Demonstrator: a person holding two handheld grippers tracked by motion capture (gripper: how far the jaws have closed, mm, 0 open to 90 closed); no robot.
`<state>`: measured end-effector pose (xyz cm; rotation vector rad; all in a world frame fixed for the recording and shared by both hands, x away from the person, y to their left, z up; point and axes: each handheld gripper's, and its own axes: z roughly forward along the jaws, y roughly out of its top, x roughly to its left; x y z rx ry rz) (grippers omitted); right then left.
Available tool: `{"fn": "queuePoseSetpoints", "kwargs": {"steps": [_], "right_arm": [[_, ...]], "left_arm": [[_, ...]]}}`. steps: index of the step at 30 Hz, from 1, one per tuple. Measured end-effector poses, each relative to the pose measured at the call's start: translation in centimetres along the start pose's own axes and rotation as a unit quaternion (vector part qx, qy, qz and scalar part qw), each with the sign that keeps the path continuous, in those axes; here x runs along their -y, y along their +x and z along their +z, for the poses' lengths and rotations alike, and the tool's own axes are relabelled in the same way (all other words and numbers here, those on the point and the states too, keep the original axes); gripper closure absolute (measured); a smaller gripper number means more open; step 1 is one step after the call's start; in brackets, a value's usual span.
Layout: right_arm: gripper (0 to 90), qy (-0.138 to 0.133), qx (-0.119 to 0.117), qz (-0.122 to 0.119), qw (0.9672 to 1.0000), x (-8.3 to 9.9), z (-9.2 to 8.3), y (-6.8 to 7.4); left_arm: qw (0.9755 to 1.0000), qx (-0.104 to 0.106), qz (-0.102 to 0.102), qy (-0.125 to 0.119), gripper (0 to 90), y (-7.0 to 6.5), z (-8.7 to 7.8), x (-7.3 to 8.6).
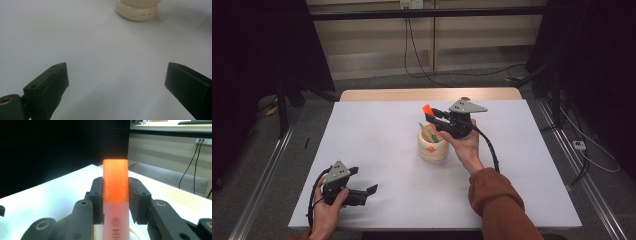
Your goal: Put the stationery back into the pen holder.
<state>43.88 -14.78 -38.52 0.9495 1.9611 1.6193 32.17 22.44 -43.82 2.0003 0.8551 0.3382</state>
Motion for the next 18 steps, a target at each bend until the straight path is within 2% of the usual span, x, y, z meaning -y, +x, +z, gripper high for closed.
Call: {"fn": "queuePoseSetpoints", "kwargs": {"steps": [15,18], "right_arm": [[67.5,0.009,0.004,0.015,0.9998,1.4,-0.4,-0.5],[67.5,0.013,0.004,0.012,0.9998,1.5,-0.4,-0.4]], "left_arm": [[1.0,-0.001,0.0,0.0,4.9,0.0,0.0,0.0],[1.0,-0.001,0.002,0.001,4.8,0.0,0.0,0.0]]}}
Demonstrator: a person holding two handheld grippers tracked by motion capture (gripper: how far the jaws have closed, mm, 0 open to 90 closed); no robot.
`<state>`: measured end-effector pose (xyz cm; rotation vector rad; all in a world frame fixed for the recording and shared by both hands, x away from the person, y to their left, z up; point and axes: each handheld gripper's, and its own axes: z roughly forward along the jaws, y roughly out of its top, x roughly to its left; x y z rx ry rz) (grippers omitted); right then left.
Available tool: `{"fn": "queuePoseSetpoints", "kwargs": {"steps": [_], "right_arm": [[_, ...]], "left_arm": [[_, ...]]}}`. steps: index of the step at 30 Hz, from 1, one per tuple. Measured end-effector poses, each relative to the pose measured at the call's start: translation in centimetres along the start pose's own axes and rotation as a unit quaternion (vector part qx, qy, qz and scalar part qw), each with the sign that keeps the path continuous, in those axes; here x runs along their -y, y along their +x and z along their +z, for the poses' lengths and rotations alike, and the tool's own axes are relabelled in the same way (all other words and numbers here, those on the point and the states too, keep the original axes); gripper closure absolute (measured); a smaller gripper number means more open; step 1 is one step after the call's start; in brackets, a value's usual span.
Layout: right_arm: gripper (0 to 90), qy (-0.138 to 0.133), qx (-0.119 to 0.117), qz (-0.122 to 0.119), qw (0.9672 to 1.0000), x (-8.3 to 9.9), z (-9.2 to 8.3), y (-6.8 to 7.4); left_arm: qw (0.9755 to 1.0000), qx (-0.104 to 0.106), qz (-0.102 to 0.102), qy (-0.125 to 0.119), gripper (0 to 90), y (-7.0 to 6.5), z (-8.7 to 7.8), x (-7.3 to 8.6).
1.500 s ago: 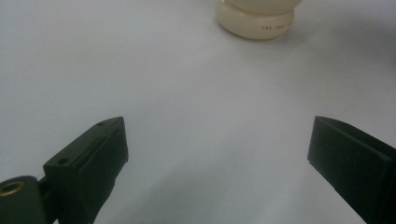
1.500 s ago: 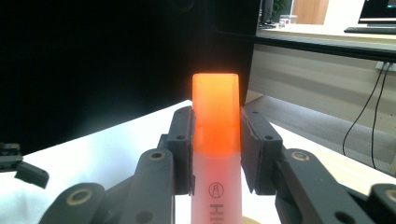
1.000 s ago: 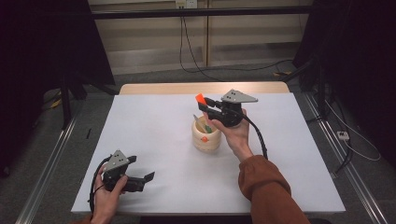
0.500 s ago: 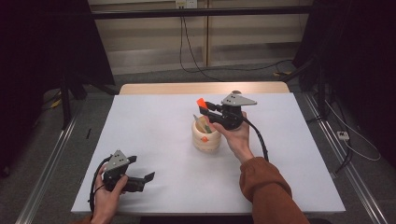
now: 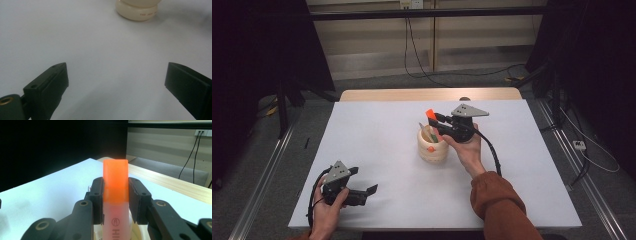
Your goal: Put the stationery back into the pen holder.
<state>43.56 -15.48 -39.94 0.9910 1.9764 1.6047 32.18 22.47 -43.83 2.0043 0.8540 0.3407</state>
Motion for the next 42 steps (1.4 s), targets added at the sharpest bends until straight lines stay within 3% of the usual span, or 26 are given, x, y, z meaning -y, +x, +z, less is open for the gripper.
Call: {"fn": "queuePoseSetpoints", "kwargs": {"steps": [12,23,28,33,42], "right_arm": [[67.5,0.018,0.0,-0.001,0.9998,1.3,-0.3,-0.1],[66.4,0.035,0.006,-0.014,0.9993,1.2,-0.8,0.0],[58.3,0.034,-0.002,-0.024,0.9991,1.0,-0.8,0.3],[42.8,0.029,-0.008,-0.012,0.9995,0.8,-1.0,0.3],[18.2,0.041,0.02,0.005,0.9989,0.4,-1.7,-0.4]], "left_arm": [[1.0,0.0,0.001,0.002,4.9,0.0,0.0,0.0],[1.0,0.0,0.0,0.002,4.9,0.0,0.1,-0.1],[1.0,0.0,-0.002,0.002,4.9,0.0,0.1,-0.1],[1.0,0.0,-0.005,0.002,4.8,0.0,0.3,-0.1],[1.0,0.002,-0.004,0.0,4.9,0.2,0.4,-0.1]]}}
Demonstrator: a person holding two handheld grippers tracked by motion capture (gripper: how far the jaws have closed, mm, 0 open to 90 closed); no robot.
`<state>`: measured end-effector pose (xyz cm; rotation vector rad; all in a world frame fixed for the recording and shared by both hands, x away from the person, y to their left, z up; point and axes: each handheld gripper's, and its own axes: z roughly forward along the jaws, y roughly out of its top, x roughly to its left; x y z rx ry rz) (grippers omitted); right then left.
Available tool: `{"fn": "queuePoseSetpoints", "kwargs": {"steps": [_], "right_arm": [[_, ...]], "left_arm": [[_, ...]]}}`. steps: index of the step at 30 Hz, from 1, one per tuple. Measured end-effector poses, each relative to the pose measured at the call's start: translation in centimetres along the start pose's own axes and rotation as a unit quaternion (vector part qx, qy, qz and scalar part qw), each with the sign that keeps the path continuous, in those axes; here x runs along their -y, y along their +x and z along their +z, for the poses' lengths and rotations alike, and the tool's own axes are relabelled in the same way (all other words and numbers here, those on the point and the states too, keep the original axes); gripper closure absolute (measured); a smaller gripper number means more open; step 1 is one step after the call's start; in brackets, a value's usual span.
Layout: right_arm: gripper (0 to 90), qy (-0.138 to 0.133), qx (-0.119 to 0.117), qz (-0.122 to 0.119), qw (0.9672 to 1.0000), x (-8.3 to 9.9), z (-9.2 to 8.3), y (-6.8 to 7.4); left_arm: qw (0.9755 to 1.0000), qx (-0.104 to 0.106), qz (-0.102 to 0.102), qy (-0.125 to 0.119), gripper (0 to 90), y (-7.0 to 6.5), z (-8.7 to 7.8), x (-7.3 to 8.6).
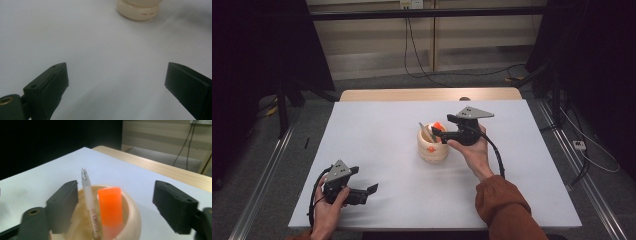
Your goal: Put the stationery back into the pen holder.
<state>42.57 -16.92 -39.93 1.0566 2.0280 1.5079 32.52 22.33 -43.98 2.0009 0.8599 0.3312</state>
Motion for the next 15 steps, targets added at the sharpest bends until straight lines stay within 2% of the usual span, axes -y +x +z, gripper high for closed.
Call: {"fn": "queuePoseSetpoints", "kwargs": {"steps": [2,7,10,15], "right_arm": [[13.3,0.004,0.009,0.002,1.0,0.0,0.0,0.0],[10.6,0.017,0.009,0.003,0.9998,-0.2,-0.5,0.0],[10.7,0.03,0.019,0.001,0.9994,-0.2,-0.7,0.0],[7.8,0.04,0.01,0.016,0.999,-0.2,-1.1,0.4]], "left_arm": [[1.0,-0.001,0.002,0.002,4.9,-0.1,0.0,-0.1],[1.0,0.004,0.003,0.0,4.8,-0.1,0.1,-0.1],[1.0,0.002,0.002,-0.002,4.9,-0.1,0.0,-0.1],[1.0,0.004,-0.001,-0.007,4.9,-0.1,-0.1,0.0]]}}
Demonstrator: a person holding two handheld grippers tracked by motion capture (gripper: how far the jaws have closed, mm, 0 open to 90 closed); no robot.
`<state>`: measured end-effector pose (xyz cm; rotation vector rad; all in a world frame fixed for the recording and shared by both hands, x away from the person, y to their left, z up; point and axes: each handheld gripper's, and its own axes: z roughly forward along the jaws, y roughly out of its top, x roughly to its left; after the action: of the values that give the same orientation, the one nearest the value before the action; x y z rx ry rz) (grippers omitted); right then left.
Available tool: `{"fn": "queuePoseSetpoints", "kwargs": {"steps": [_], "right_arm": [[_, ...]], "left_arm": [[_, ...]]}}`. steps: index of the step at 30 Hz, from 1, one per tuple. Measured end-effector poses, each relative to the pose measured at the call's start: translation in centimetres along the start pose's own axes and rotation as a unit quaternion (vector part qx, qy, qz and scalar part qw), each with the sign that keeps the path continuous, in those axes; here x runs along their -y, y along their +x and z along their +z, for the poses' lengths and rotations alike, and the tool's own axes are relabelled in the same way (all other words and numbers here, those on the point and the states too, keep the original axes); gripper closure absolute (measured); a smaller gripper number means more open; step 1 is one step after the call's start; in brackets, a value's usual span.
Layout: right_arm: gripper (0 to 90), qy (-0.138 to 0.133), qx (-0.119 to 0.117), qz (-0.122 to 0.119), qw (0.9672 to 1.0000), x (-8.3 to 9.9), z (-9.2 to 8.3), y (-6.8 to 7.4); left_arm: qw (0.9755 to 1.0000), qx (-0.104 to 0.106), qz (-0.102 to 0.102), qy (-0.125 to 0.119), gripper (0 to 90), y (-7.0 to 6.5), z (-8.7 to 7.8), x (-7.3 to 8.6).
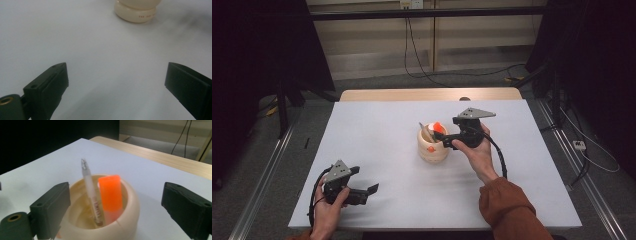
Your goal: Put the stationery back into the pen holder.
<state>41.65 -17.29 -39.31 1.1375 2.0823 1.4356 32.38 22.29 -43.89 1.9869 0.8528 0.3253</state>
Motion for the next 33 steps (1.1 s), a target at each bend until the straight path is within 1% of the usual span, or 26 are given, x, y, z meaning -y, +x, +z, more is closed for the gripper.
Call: {"fn": "queuePoseSetpoints", "kwargs": {"steps": [5,8,11,12,14,16,17,23,27,29,31,33], "right_arm": [[7.3,-0.001,0.0,-0.006,1.0,-0.3,-0.7,0.6],[6.7,0.003,-0.004,-0.004,1.0,-0.3,-1.1,0.7],[6.7,0.004,0.001,-0.007,1.0,-0.1,-1.5,0.8],[6.7,0.007,0.003,-0.006,1.0,0.0,-1.6,0.9],[6.6,0.007,0.008,-0.012,0.9999,0.2,-2.0,1.0],[4.7,0.006,0.014,-0.02,0.9997,0.5,-2.3,1.1],[4.7,0.01,0.017,-0.02,0.9996,0.7,-2.4,1.1],[5.3,0.001,0.023,-0.029,0.9993,1.4,-3.3,1.3],[5.3,-0.002,0.03,-0.029,0.9991,1.8,-3.9,1.2],[5.3,-0.002,0.034,-0.027,0.9991,2.1,-4.1,1.2],[5.3,-0.004,0.032,-0.028,0.9991,2.5,-4.4,1.2],[5.3,-0.005,0.038,-0.03,0.9988,2.8,-4.7,1.2]], "left_arm": [[1.0,-0.005,0.001,0.003,4.9,0.0,-0.1,0.0],[1.0,-0.006,0.001,0.002,4.8,-0.1,-0.2,0.0],[1.0,-0.007,0.0,0.001,4.9,-0.1,-0.2,0.0],[1.0,-0.007,0.0,0.001,4.9,-0.1,-0.2,0.0],[1.0,-0.007,0.0,0.001,4.9,-0.1,-0.2,0.0],[1.0,-0.007,0.001,0.001,4.8,-0.1,-0.2,0.0],[1.0,-0.007,0.0,0.0,4.9,-0.1,-0.2,0.0],[1.0,-0.009,0.001,-0.001,4.9,-0.1,-0.2,0.0],[1.0,-0.008,-0.001,-0.005,4.9,-0.1,-0.3,0.0],[1.0,-0.007,-0.002,-0.003,4.8,-0.1,-0.3,0.0],[0.9999,-0.009,-0.003,-0.005,4.9,-0.1,-0.4,0.0],[0.9999,-0.01,-0.003,-0.006,4.9,-0.1,-0.4,0.0]]}}
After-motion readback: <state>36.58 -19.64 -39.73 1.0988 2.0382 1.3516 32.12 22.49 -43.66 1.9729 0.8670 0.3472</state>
